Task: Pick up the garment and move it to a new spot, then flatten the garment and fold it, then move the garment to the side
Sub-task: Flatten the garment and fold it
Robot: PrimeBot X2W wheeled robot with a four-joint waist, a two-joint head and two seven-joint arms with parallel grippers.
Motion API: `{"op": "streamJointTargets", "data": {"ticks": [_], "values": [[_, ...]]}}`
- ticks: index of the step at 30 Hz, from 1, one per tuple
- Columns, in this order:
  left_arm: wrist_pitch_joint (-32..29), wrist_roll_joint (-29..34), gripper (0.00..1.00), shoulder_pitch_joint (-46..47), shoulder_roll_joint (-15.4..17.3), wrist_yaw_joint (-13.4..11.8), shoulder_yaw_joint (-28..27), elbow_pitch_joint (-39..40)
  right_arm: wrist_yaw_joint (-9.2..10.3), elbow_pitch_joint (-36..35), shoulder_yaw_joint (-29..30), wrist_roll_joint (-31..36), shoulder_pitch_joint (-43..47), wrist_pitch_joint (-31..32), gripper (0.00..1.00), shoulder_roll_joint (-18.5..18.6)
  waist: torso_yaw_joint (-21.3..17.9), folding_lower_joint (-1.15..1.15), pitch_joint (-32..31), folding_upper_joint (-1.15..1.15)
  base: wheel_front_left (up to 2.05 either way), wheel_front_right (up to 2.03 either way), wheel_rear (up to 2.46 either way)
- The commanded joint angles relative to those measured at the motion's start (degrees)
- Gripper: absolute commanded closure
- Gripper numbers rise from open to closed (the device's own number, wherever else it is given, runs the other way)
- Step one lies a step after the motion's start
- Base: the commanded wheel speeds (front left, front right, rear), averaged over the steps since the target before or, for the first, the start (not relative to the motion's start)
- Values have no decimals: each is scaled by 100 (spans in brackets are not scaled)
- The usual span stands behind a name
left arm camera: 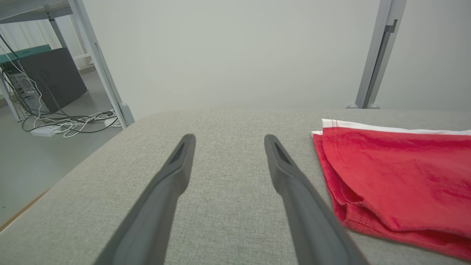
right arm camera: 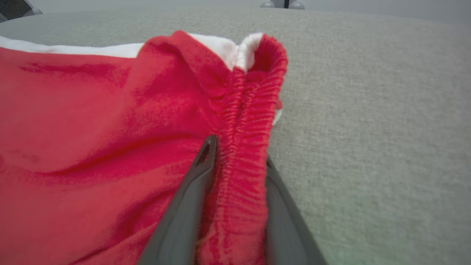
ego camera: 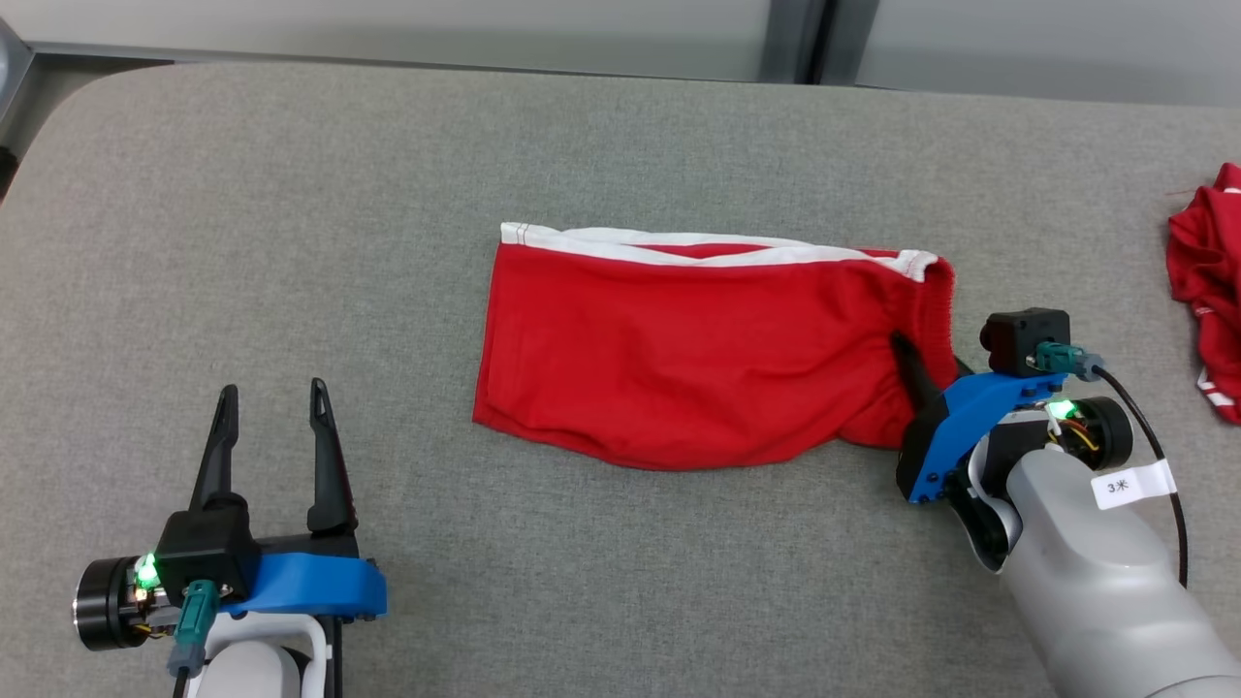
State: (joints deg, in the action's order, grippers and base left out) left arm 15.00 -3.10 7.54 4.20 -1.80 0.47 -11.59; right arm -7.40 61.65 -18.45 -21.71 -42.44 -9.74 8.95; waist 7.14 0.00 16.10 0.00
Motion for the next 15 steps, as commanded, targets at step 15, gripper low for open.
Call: {"op": "streamJointTargets", "data": {"ticks": [15], "values": [[24,11,0,-377,67,51,-233,12,-10,-333,-731,-1259,333,390,100,1475,-471,0,-589,0,0,0,0]]}}
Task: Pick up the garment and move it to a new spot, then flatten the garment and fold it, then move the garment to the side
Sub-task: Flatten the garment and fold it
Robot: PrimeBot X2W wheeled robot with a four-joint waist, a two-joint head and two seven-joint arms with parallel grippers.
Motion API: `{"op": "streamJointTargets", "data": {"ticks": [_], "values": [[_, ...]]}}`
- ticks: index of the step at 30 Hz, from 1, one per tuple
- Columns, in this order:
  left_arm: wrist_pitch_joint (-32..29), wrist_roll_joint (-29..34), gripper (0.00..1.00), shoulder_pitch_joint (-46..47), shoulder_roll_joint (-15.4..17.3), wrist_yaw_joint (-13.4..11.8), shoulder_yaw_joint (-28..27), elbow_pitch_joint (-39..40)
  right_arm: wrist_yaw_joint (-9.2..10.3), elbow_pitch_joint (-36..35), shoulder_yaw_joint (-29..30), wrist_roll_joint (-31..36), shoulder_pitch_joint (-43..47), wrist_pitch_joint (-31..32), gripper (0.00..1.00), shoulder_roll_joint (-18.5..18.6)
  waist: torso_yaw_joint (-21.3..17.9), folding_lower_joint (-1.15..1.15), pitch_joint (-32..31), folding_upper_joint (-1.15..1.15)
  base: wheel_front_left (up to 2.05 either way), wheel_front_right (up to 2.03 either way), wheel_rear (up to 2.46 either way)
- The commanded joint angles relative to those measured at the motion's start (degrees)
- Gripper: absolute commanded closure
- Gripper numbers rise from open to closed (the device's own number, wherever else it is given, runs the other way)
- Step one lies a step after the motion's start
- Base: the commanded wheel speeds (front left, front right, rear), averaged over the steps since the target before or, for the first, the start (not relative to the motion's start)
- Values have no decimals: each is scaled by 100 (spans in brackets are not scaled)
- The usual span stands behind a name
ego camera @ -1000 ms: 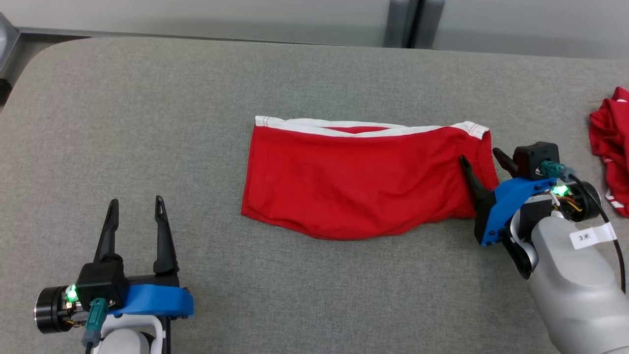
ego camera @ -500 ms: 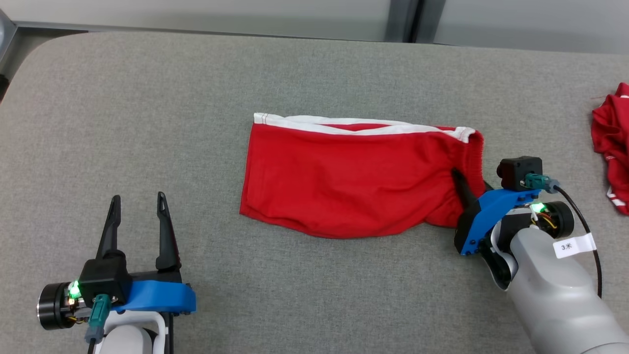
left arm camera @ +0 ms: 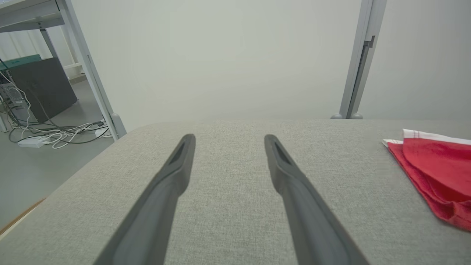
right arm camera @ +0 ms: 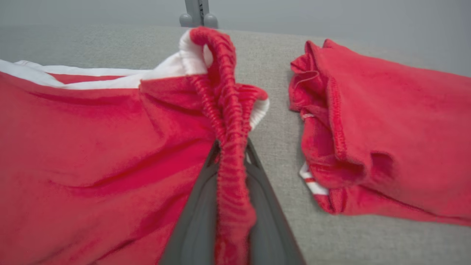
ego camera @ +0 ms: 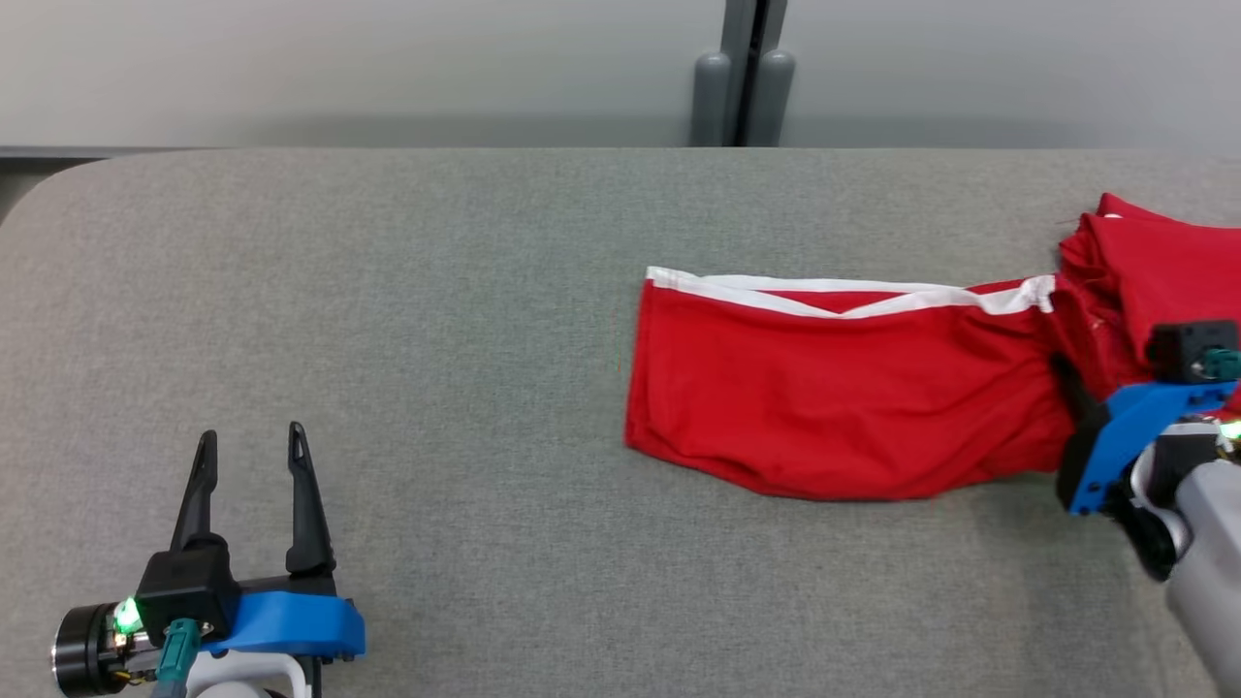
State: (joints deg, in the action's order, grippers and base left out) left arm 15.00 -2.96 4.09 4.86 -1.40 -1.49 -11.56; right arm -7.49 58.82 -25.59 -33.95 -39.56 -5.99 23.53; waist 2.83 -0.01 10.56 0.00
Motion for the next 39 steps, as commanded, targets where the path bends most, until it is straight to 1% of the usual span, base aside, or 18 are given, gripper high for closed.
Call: {"op": "streamJointTargets", "data": {"ticks": [1,4,7,11,14,17,19,23,25,27,33,36,37,39], "values": [[24,-4,0,-29,-5,14,-45,18,-1,-133,-69,-137,51,113,100,109,-65,1,-40,0,0,0,0],[24,2,0,-61,-26,6,-33,30,-1,-437,-219,-519,74,503,100,280,-115,1,-44,0,0,0,0],[24,8,0,-98,-42,-5,-16,38,-1,-881,-360,-992,31,896,100,344,-155,1,-60,0,0,0,0],[24,-3,0,-101,-45,29,-32,-20,-1,-1499,-441,-1677,-30,1390,100,259,-177,1,-109,0,0,0,0],[24,-12,0,-56,-51,58,-39,-52,-1,-1816,-441,-2058,-96,1676,100,185,-156,1,-125,0,0,0,0],[24,3,0,-38,-65,70,-12,-39,-2,-1946,-458,-2159,-167,1774,100,110,-124,1,-113,0,0,0,0],[24,15,0,-5,-77,66,26,-22,-2,-2018,-496,-2215,-249,1809,100,-23,-79,1,-80,0,0,0,0],[24,0,0,81,-100,69,88,-11,-2,-2006,-538,-2208,-446,1805,100,-373,26,1,11,0,0,0,0],[24,0,0,115,-114,63,110,-3,-2,-1924,-601,-2089,-543,1740,100,-552,76,1,56,0,0,0,0],[24,16,0,108,-131,25,149,21,-2,-1743,-617,-1967,-628,1655,100,-751,127,1,99,0,0,0,0],[24,-22,0,260,-155,23,209,-21,-2,-1013,-684,-1568,-853,1380,100,-1263,280,1,265,0,0,0,0],[24,-31,0,327,-167,-7,258,-25,-2,-736,-695,-1451,-919,1204,100,-1433,313,1,335,0,0,0,0],[25,-35,0,342,-172,-17,274,-27,-2,-650,-703,-1421,-921,1140,78,-1489,318,1,349,0,0,0,0],[24,-33,0,353,-177,-22,298,-48,-2,-560,-749,-1383,-934,1007,0,-1565,315,1,368,0,0,0,0]]}}
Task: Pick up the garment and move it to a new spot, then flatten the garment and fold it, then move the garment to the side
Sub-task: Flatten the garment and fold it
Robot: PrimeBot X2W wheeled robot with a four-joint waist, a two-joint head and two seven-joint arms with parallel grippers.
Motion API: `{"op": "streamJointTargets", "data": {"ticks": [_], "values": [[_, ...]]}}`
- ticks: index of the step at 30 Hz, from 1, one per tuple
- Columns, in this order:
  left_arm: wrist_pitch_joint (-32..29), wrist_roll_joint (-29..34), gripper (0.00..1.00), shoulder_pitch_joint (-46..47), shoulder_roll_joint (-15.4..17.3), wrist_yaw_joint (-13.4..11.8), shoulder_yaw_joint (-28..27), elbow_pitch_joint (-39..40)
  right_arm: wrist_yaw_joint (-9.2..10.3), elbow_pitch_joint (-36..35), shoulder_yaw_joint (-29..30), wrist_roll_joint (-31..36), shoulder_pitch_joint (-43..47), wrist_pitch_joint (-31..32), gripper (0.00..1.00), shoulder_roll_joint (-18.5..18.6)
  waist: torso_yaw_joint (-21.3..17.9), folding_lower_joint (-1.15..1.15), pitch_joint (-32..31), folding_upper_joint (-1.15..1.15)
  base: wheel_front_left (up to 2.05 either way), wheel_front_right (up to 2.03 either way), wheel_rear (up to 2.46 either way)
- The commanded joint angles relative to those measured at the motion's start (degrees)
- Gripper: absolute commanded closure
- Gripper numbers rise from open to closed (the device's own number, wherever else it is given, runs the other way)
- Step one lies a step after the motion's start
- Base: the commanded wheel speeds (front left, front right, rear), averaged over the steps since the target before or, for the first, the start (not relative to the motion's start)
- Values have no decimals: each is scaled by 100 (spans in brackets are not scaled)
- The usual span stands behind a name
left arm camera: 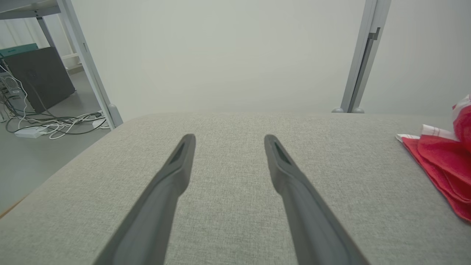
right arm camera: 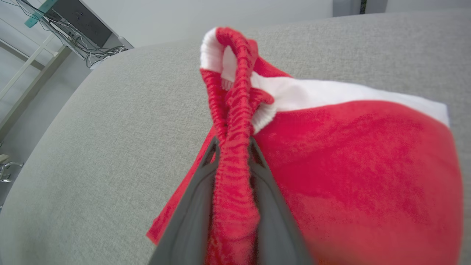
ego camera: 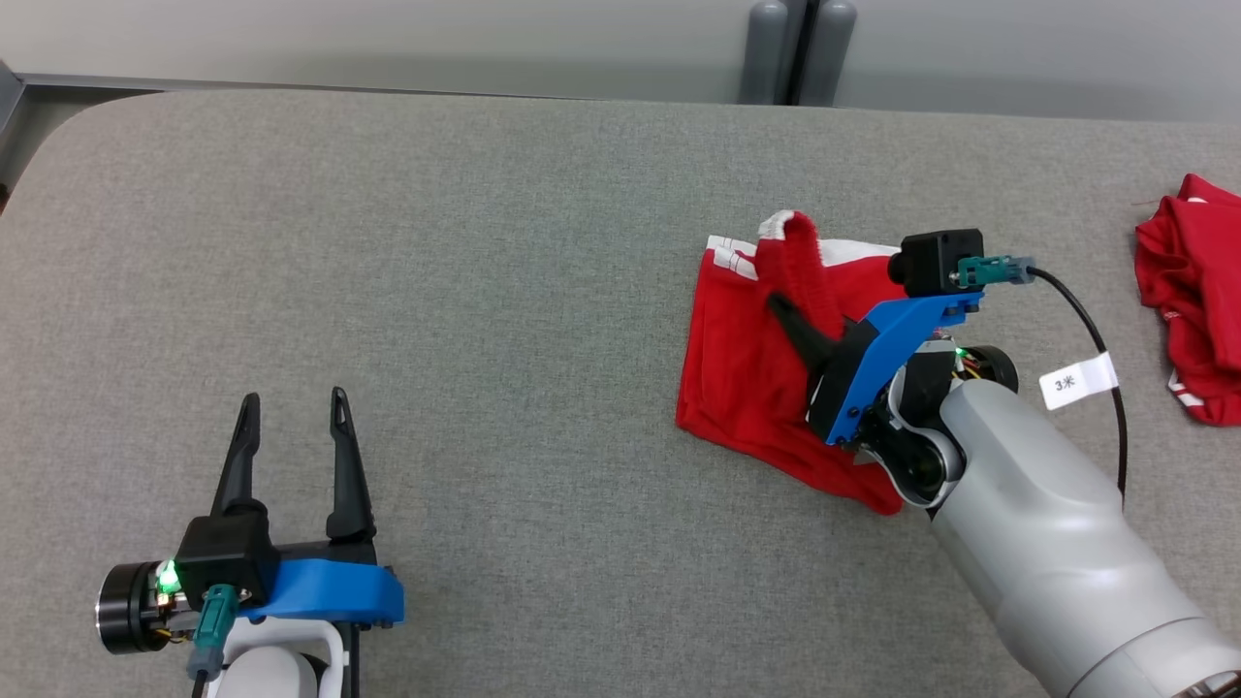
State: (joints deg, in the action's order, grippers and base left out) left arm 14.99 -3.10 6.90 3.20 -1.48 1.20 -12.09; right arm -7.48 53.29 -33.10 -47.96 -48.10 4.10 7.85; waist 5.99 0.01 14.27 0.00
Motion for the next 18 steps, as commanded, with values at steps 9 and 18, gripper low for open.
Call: {"op": "streamJointTargets", "data": {"ticks": [9,18], "values": [[25,27,0,-32,41,-19,-109,-41,-2,-505,-245,11,182,-1037,0,418,-244,-1,-178,0,0,0,0],[26,49,0,-193,166,-1,-281,-22,-2,-1048,-29,502,686,-1910,0,1225,-622,-1,-456,0,0,0,0]]}}
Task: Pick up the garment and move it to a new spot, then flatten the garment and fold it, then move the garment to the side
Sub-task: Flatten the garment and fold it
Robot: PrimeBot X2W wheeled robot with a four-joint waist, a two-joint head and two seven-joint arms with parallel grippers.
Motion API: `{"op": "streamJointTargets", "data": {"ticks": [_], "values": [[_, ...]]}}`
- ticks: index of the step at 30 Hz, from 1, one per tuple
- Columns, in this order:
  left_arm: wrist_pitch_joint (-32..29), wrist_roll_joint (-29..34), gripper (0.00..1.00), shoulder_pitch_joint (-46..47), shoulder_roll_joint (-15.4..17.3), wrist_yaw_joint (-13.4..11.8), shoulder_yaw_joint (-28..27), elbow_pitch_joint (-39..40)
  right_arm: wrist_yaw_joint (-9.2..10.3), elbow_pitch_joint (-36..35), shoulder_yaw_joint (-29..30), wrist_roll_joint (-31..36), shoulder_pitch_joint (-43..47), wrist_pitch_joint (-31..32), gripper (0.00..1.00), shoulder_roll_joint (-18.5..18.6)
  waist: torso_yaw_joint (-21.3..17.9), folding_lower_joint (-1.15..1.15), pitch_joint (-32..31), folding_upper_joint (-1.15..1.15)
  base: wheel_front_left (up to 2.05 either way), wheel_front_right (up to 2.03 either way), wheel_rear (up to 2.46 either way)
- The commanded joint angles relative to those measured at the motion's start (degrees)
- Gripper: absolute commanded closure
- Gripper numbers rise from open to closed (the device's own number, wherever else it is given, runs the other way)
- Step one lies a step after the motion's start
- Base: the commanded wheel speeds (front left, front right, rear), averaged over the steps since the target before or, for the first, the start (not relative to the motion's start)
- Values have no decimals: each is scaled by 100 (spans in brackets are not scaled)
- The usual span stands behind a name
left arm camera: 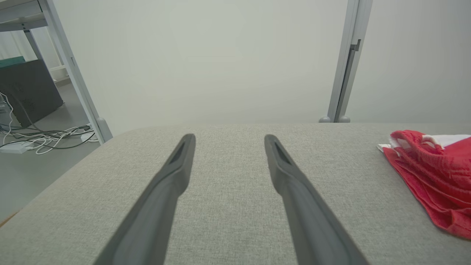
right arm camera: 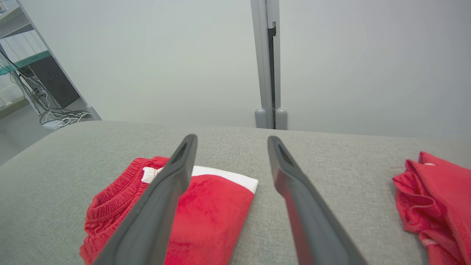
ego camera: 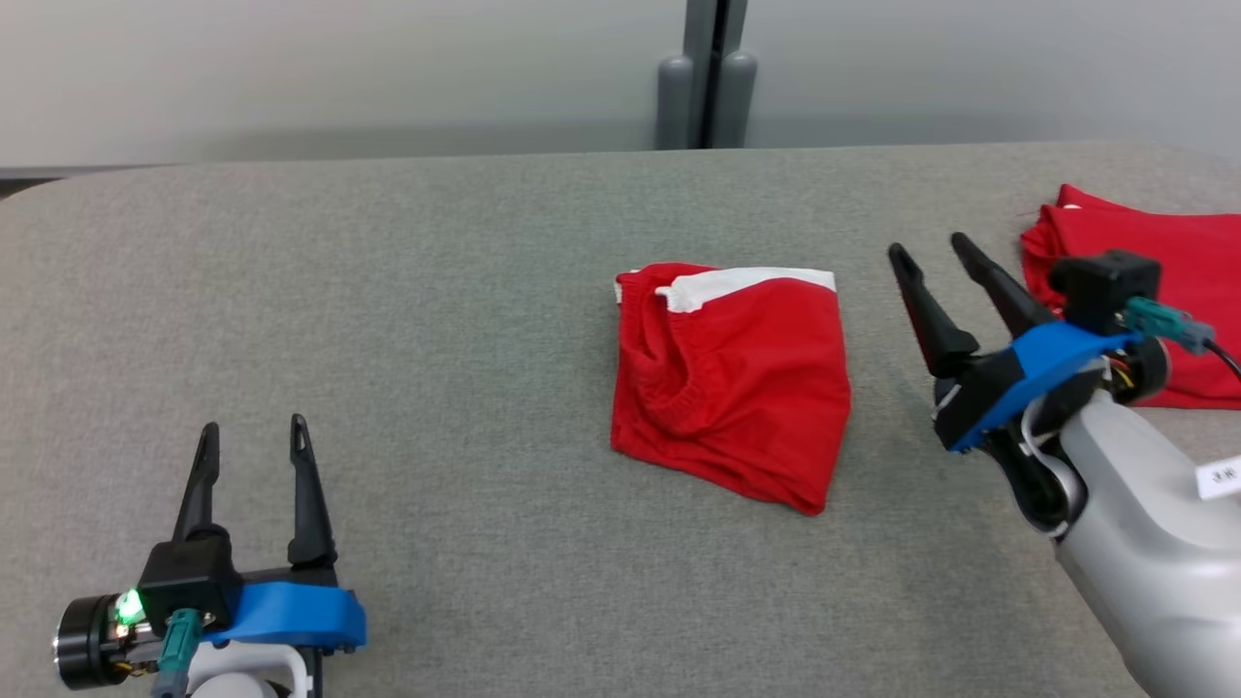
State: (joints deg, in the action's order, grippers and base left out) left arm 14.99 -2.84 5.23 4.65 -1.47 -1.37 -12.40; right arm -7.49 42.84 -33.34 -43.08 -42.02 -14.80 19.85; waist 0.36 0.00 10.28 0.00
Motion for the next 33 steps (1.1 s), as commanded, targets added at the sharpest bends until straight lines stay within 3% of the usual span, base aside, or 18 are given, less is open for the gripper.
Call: {"op": "streamJointTargets", "data": {"ticks": [1,6,16,22,33], "values": [[25,14,0,-35,40,-1,-63,9,-2,-106,108,112,178,-35,0,56,-102,0,-88,0,0,0,0],[25,-6,0,-170,96,0,-133,31,-1,-1045,1120,915,1000,-41,0,102,-242,0,-198,0,0,0,0],[26,2,0,-371,178,48,-189,-26,-1,-2398,2699,2193,2853,-44,0,-592,-263,0,-485,0,0,0,0],[25,-39,0,-477,200,93,-188,-157,-1,-2670,3089,2619,3456,-44,0,-977,-210,0,-668,0,0,0,0],[-133,-160,0,-600,291,205,-129,-341,-1,-2774,3383,3063,3891,153,0,-1326,-83,0,-984,0,0,0,0]]}}
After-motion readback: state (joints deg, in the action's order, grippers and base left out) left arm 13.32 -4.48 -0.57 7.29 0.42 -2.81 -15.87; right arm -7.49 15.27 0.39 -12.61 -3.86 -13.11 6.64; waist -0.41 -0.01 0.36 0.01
